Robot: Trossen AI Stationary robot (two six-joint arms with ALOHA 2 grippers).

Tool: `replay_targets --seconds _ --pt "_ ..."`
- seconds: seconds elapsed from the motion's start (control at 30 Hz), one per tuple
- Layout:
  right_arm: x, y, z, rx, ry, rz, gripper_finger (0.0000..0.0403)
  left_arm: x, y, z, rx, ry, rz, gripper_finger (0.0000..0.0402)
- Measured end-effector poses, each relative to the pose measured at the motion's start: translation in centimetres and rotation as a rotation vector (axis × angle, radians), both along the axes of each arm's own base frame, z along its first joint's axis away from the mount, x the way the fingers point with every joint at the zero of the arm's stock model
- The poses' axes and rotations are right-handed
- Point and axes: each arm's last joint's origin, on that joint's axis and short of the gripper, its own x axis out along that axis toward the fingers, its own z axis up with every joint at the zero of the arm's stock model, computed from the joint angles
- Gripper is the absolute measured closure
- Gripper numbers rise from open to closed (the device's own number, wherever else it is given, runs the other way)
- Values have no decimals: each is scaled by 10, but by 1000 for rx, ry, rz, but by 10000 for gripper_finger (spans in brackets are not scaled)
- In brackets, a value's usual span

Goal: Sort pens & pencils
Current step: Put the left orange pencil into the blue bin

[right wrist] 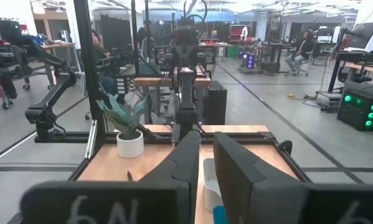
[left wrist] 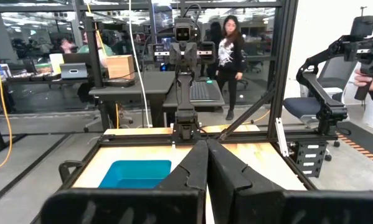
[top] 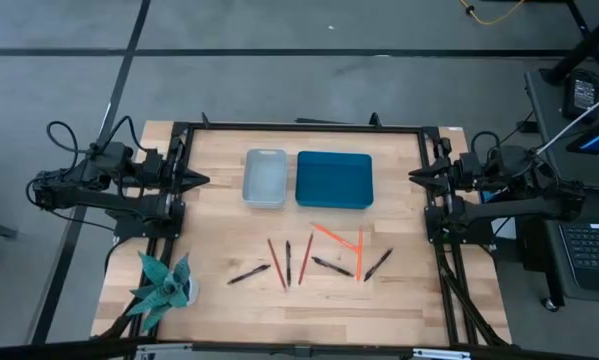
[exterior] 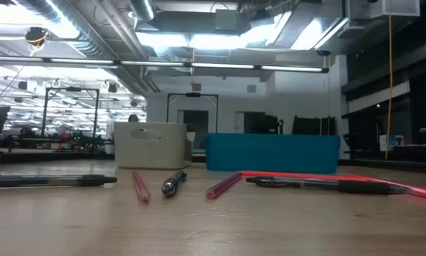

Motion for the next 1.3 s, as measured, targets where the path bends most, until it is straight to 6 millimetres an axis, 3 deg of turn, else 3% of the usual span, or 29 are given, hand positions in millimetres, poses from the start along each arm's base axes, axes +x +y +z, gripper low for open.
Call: replay_targets --seconds 0.2,0.43,0.63,0.87,1.07,1.3 --pt "0 0 5 108 -46 7 350 0 0 0 0 0 0 401" --pt "-2 0 22 188 -229 38 350 0 0 0 0 0 0 401" --pt "3 6 23 231 -217 233 350 0 0 0 0 -4 0 401" --pt "36 14 -5 290 -55 368 350 0 0 2 20 -25 1 401" --pt "76 19 -44 298 84 318 350 0 0 3 28 -28 0 401" --pt "108 21 -65 395 121 307 350 0 1 1 28 -11 24 401"
